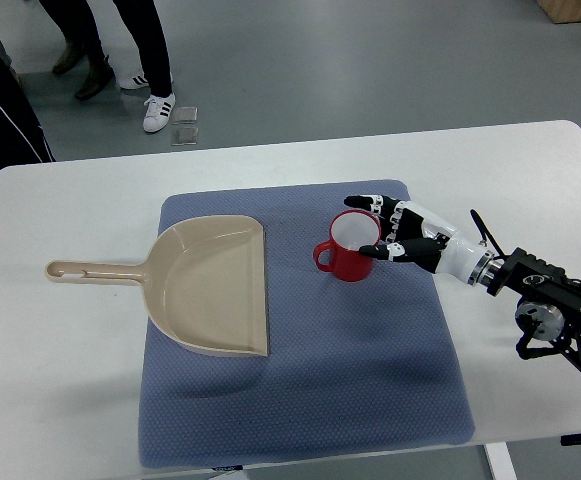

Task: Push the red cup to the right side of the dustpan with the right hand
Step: 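Move the right hand to the red mug's side farthest from the dustpan, then push the red mug with the right hand toward the dustpan's edge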

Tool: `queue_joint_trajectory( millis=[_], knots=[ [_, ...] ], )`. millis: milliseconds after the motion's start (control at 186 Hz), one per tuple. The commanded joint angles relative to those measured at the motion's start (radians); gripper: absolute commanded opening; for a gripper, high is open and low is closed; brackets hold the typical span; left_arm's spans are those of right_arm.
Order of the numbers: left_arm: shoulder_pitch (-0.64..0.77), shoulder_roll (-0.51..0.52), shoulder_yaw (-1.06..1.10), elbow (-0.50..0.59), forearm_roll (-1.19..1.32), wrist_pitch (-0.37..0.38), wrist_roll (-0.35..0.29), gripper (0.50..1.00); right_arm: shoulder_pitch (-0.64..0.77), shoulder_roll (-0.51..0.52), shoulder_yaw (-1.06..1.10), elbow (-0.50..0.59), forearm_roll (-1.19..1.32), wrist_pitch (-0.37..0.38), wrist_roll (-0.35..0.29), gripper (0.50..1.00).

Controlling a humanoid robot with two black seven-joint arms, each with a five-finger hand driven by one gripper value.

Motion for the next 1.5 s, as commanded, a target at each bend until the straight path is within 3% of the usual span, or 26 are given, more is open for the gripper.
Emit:
queue_joint_trajectory(
  millis=[0, 1019, 1493],
  knots=[
    [0.000, 0.000, 0.000, 0.000, 0.000, 0.000, 0.000, 1.000, 0.000, 0.004, 0.001, 0.002, -0.002, -0.019, 0.000, 0.934],
    [0.000, 0.000, 0.000, 0.000, 0.000, 0.000, 0.000, 1.000, -0.012, 0.048, 0.002, 0.040, -0.083, -0.174, 0.000, 0.934],
    [0.000, 0.000, 0.000, 0.000, 0.000, 0.000, 0.000, 1.000, -0.022, 0.048, -0.010, 0.040, -0.084, -0.196, 0.000, 0.934]
  ],
)
